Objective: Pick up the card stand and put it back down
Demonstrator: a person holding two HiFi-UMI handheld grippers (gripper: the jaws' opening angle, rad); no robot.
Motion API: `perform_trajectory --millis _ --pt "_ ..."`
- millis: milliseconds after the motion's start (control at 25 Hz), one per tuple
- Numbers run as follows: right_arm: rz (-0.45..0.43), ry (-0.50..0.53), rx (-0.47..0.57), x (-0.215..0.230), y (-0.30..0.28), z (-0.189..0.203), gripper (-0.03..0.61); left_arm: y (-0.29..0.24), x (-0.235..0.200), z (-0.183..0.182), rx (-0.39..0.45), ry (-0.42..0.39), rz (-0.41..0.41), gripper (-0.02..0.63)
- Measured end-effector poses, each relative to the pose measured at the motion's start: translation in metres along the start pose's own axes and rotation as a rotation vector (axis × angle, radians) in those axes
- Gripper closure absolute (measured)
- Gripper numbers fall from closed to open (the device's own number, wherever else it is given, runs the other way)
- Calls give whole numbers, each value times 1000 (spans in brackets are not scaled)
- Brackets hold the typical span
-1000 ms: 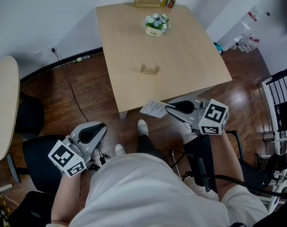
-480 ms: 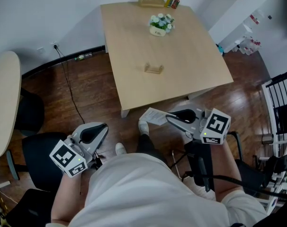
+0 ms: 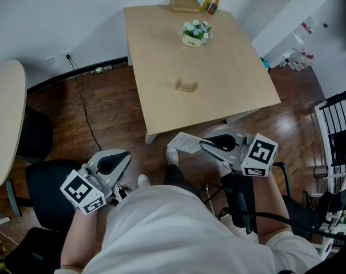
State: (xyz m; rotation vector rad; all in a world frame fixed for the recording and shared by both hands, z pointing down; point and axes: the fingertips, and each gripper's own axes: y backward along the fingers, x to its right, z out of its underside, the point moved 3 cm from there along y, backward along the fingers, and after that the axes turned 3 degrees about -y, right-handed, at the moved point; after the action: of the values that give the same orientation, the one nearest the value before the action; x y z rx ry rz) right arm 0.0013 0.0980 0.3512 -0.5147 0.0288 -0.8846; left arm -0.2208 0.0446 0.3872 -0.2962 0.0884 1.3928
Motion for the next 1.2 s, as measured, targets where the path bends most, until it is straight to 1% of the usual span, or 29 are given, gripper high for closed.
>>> perform_trajectory --millis 280,520,640,840,1200 --pt "9 6 6 10 10 0 558 -3 3 -2 20 37 -11 621" --pt "16 19 13 43 16 -2 558 -12 -1 -3 9 38 -42 621" --pt "19 17 15 67 18 0 558 -18 -4 -3 7 45 -63 620" --pt "25 6 10 121 24 2 558 -38 -12 -13 7 50 -98 621" --pt "-23 12 -12 213 21 4 558 -92 -34 -42 22 57 -154 621"
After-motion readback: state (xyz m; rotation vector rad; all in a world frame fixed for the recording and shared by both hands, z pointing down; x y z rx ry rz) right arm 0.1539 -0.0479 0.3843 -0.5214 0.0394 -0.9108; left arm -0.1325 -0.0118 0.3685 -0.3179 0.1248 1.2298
